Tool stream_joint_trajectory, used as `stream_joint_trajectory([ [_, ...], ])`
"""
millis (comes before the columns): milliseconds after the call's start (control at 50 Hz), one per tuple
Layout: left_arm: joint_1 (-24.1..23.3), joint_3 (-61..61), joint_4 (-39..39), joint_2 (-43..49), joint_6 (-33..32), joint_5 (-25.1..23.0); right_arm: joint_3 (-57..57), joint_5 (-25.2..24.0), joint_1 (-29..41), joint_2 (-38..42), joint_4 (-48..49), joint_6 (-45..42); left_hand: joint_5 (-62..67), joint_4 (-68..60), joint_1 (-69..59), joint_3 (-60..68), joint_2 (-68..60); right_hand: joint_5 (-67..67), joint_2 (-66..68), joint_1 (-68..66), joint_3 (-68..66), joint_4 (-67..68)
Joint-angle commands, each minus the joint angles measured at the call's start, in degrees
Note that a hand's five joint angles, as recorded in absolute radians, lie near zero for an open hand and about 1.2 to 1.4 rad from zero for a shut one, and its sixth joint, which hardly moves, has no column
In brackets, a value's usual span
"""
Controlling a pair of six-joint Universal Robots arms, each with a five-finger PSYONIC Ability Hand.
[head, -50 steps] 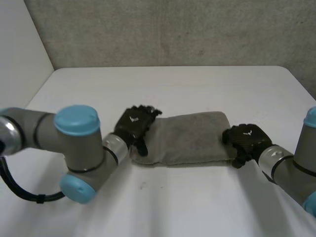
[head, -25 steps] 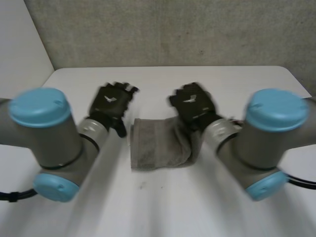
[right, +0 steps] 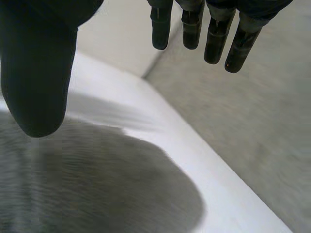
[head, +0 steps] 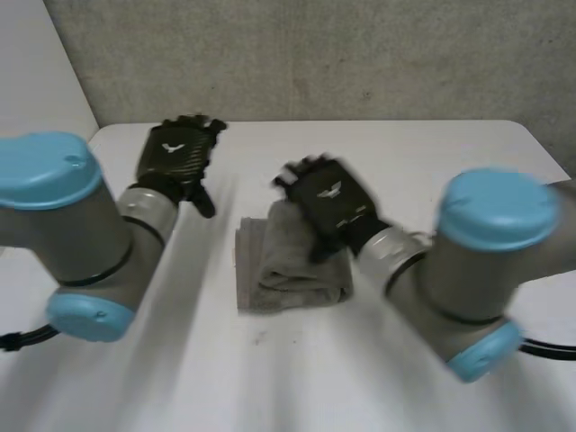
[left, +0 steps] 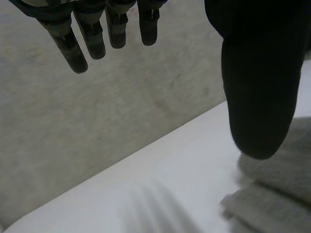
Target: Fold the towel.
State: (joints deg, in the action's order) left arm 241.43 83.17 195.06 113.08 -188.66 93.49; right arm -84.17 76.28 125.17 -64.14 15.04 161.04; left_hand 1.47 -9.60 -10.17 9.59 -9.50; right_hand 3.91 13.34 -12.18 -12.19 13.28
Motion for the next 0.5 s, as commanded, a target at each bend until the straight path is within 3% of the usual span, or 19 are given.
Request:
stream_joint_trajectory([
  [20,-5.79,-6.25,0.06,6.7,2.06,-2.42,-5.65,-0.34,-12.39,-5.38,-1.23,15.69,-0.75,-1.12,-0.55,1.13,-1.22,-3.91,-3.34,2.18,2.19,-3.28],
  [200,-7.99,-9.51,-0.03,14.43,8.22,-12.54,-2.85,-3.24,-15.04,-2.39,-6.34,17.29,0.25,-2.13,-1.56,2.13,-2.22,-3.91,-3.34,2.18,2.19,-3.28],
  [380,-6.59,-11.45,-0.38,19.45,7.96,-12.63,6.37,-3.59,-13.56,8.4,-13.36,17.29,1.94,-3.81,-3.24,3.82,-3.91,-3.91,-3.34,2.18,2.19,-3.28],
  [500,-3.33,-9.16,-1.79,20.25,4.36,-12.63,11.82,-3.42,-9.69,12.63,-14.95,17.29,1.77,-3.64,-3.08,3.65,-3.74,-3.91,-3.34,2.18,2.19,-3.28],
])
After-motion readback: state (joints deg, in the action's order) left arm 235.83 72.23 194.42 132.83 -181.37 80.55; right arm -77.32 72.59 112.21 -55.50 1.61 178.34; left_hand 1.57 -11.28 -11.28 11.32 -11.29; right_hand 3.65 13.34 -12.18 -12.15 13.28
